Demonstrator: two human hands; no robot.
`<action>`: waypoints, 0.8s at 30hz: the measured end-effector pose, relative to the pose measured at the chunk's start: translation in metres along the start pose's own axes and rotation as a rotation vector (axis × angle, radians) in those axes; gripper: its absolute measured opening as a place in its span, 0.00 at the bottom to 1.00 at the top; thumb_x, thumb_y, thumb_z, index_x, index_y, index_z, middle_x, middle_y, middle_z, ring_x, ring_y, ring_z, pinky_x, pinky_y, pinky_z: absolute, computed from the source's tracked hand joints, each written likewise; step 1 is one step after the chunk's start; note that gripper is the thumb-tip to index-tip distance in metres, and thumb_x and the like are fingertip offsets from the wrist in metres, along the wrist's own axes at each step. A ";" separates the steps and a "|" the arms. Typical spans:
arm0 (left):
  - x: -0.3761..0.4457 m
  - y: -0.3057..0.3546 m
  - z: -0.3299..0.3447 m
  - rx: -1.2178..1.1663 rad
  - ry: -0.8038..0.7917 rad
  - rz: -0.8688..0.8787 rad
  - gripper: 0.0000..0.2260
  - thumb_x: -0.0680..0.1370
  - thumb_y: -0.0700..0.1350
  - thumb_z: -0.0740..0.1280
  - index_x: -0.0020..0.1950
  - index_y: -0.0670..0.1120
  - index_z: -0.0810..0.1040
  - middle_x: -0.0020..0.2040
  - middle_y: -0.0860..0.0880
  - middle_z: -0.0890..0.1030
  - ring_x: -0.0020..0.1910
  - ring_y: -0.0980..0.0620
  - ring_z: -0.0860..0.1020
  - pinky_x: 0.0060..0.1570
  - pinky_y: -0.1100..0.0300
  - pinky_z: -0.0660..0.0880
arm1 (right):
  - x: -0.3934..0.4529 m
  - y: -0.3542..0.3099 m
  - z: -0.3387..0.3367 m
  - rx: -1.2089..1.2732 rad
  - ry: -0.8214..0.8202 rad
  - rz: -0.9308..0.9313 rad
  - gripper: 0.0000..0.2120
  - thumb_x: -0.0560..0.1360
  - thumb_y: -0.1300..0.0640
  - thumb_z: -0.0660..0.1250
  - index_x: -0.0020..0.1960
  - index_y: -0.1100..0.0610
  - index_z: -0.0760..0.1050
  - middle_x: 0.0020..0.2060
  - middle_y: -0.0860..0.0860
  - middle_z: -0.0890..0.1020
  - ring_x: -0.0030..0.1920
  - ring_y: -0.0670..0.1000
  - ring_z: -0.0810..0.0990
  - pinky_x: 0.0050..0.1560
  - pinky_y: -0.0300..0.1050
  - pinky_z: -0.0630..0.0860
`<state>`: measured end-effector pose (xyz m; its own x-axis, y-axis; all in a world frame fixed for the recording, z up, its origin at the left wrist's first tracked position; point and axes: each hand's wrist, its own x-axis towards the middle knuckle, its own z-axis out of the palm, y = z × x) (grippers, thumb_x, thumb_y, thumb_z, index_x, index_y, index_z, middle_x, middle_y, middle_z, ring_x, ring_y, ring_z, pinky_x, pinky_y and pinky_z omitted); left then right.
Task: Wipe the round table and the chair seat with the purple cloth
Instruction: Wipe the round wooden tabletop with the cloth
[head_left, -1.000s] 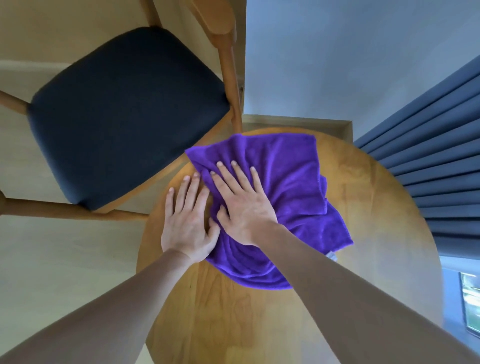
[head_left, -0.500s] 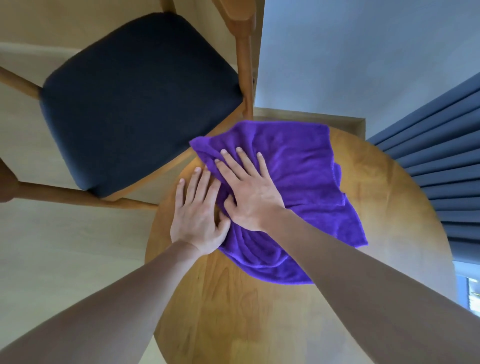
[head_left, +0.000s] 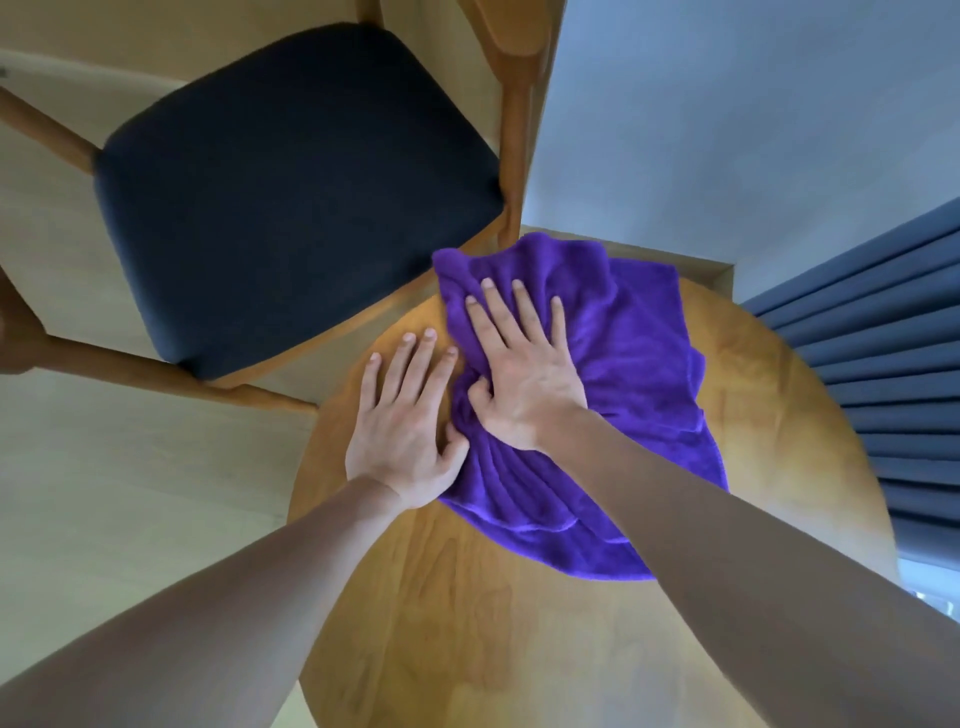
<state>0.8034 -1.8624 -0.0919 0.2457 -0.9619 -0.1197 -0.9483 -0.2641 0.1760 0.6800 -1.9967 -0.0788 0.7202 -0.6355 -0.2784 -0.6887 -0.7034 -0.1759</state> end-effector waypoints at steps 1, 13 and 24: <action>0.000 0.000 -0.001 -0.015 0.004 0.002 0.35 0.73 0.55 0.57 0.81 0.46 0.62 0.84 0.44 0.56 0.83 0.46 0.51 0.80 0.39 0.51 | -0.002 -0.002 0.001 -0.002 -0.007 -0.038 0.41 0.73 0.44 0.50 0.84 0.52 0.45 0.83 0.51 0.44 0.82 0.58 0.41 0.79 0.66 0.38; -0.027 -0.030 -0.012 -0.082 -0.022 -0.112 0.37 0.73 0.57 0.59 0.81 0.44 0.59 0.83 0.43 0.56 0.83 0.44 0.53 0.79 0.40 0.56 | -0.053 -0.018 0.017 -0.002 -0.055 -0.303 0.41 0.72 0.47 0.54 0.84 0.52 0.51 0.84 0.50 0.46 0.83 0.56 0.42 0.80 0.64 0.41; -0.033 -0.034 -0.014 -0.103 -0.087 -0.217 0.35 0.72 0.56 0.59 0.79 0.50 0.60 0.83 0.46 0.55 0.74 0.40 0.64 0.67 0.42 0.70 | 0.007 -0.064 0.011 0.034 0.037 -0.005 0.37 0.74 0.43 0.48 0.83 0.46 0.50 0.83 0.45 0.49 0.82 0.59 0.43 0.77 0.71 0.37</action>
<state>0.8304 -1.8228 -0.0806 0.4187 -0.8736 -0.2479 -0.8489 -0.4735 0.2350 0.7280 -1.9523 -0.0798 0.7261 -0.6435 -0.2423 -0.6868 -0.6959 -0.2099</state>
